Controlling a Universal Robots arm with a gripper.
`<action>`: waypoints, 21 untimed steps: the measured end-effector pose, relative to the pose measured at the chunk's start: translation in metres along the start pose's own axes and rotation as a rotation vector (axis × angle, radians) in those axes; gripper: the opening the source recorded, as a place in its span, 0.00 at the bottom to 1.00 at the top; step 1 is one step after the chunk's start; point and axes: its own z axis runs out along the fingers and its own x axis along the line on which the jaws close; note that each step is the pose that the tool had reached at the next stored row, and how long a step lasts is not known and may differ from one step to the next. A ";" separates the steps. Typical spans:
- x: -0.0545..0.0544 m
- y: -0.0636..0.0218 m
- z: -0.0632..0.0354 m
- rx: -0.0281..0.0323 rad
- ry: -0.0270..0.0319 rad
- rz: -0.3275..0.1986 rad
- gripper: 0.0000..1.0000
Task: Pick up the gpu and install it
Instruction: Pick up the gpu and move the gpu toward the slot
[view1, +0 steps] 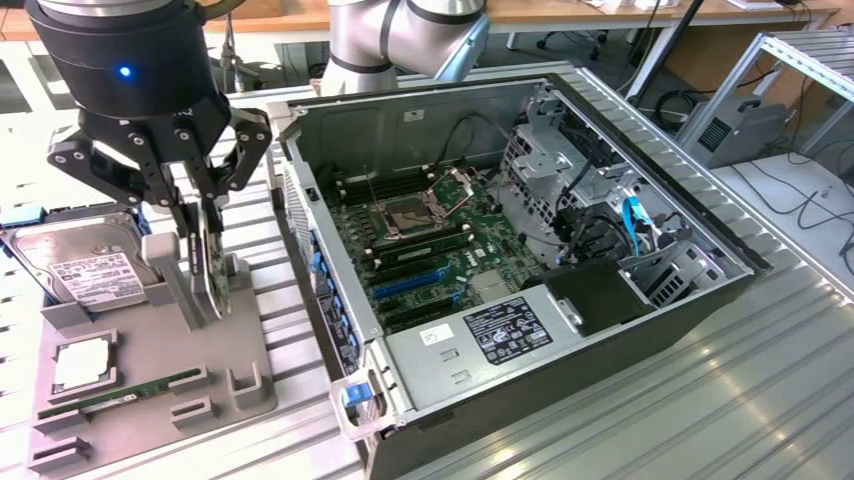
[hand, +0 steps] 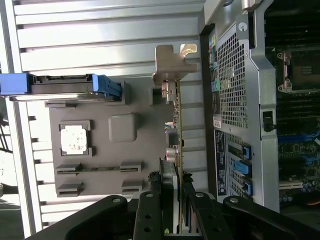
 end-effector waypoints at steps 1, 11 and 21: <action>0.000 0.0000 -0.0005 0.0000 0.0001 0.000 0.27; 0.000 -0.0001 -0.0060 0.0000 0.0001 0.000 0.27; 0.000 -0.0001 -0.0132 0.0000 0.0001 0.000 0.27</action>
